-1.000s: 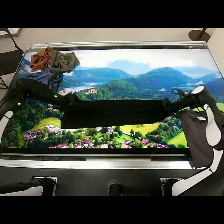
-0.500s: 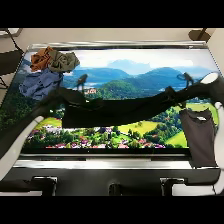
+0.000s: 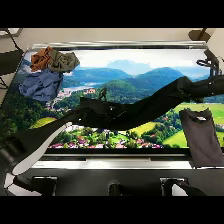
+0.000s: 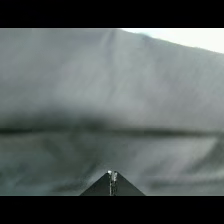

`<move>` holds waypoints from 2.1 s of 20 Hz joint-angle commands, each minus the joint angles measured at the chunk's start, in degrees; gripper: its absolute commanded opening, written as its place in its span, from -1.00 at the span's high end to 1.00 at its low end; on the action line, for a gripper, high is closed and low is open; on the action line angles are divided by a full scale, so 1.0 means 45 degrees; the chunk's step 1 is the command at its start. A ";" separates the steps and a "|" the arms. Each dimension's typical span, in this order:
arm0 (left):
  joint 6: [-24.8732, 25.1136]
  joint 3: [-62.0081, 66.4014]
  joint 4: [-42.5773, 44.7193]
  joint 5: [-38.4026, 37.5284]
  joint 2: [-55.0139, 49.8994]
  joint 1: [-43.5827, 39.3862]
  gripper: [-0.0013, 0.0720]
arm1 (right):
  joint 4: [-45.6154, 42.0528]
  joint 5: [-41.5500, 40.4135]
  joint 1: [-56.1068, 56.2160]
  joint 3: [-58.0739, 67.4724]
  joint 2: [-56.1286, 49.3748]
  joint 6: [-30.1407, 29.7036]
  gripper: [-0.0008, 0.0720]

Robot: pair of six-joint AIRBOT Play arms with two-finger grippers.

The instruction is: Fold the shirts.

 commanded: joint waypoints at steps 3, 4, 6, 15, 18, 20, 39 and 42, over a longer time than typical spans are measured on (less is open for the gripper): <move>-0.0155 0.2769 -0.1175 0.2438 -0.2166 -0.0933 0.89 | 0.0617 0.0073 -0.0005 0.0005 0.0379 -0.0029 0.85; -0.0141 0.3162 -0.1671 0.2744 -0.2676 -0.1127 0.89 | 0.0865 -0.0063 -0.0005 0.0005 0.0379 -0.0034 0.85; 0.0146 0.3866 -0.2137 0.2589 -0.3395 -0.1379 0.89 | 0.1205 -0.0097 -0.0005 0.0005 0.0379 -0.0039 0.85; 0.1656 0.4206 0.3861 0.4537 0.1253 0.3249 0.89 | 0.1370 -0.2414 0.2657 -0.0005 -0.0287 -0.0457 0.85; 0.1651 0.4206 0.4061 0.4541 0.3852 0.5513 0.89 | 0.1394 -0.4707 0.5459 -0.0005 -0.1671 -0.0452 0.85; 0.1656 0.4206 0.4061 0.4546 0.5493 0.6732 0.89 | 0.1749 -0.6042 0.7310 -0.0005 -0.3021 -0.0413 0.85; 0.1724 0.3230 0.4333 0.5586 0.9738 0.7815 0.89 | -0.1530 -0.3065 0.5348 -0.0010 -0.4430 0.0685 -0.87; 0.1719 0.3084 0.4362 0.5591 0.9738 0.7810 0.89 | -0.3065 -0.0811 0.3007 -0.1341 -0.4435 0.0695 -0.76</move>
